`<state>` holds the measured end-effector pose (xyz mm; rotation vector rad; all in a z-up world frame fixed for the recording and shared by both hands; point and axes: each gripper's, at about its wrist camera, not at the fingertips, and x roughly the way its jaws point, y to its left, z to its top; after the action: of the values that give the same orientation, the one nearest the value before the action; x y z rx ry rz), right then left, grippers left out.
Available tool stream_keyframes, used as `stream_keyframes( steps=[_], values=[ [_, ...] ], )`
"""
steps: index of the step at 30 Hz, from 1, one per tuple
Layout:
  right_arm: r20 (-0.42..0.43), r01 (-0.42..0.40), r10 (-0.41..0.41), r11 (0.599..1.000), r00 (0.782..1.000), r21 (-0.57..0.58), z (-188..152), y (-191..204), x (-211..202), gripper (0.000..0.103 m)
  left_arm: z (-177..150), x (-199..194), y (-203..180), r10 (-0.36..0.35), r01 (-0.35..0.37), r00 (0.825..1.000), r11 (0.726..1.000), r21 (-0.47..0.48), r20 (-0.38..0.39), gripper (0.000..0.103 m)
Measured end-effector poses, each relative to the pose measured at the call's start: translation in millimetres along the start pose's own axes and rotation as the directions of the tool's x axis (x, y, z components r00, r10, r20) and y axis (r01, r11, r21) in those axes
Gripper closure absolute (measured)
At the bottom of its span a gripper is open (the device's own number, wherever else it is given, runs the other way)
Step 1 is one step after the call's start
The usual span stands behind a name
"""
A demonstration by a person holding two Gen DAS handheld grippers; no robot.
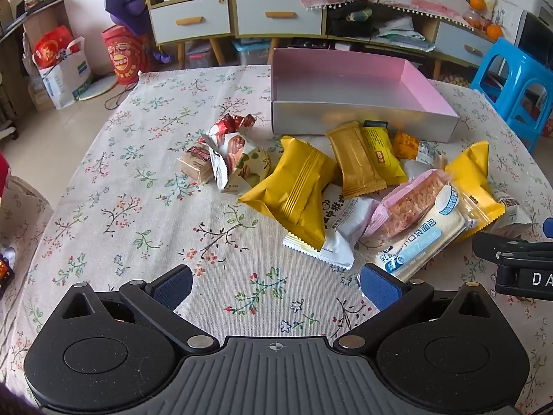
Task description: Organize snacks
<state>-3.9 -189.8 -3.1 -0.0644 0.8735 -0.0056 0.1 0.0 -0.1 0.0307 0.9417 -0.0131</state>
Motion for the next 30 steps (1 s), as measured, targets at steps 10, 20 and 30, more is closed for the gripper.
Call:
stream_keyframes(
  steps=[10, 20, 30],
  values=[
    [-0.011, -0.004, 0.004, 1.0, 1.0, 0.002, 0, 0, 1, 0.009, 1, 1, -1, 0.0, 0.0, 1.0, 1.0, 0.006, 0.009, 0.0],
    [0.001, 0.034, -0.034, 0.997, 0.999, -0.064, 11, -6, 11, 0.009, 12, 4, -1, -0.033, 0.026, 0.998, 0.993, 0.118, 0.055, 0.0],
    [-0.066, -0.134, 0.141, 0.986, 0.988, 0.1, 49, -38, 29, 0.011, 48, 19, 6, -0.108, 0.111, 0.994, 0.978, 0.178, -0.023, 0.0]
  ],
)
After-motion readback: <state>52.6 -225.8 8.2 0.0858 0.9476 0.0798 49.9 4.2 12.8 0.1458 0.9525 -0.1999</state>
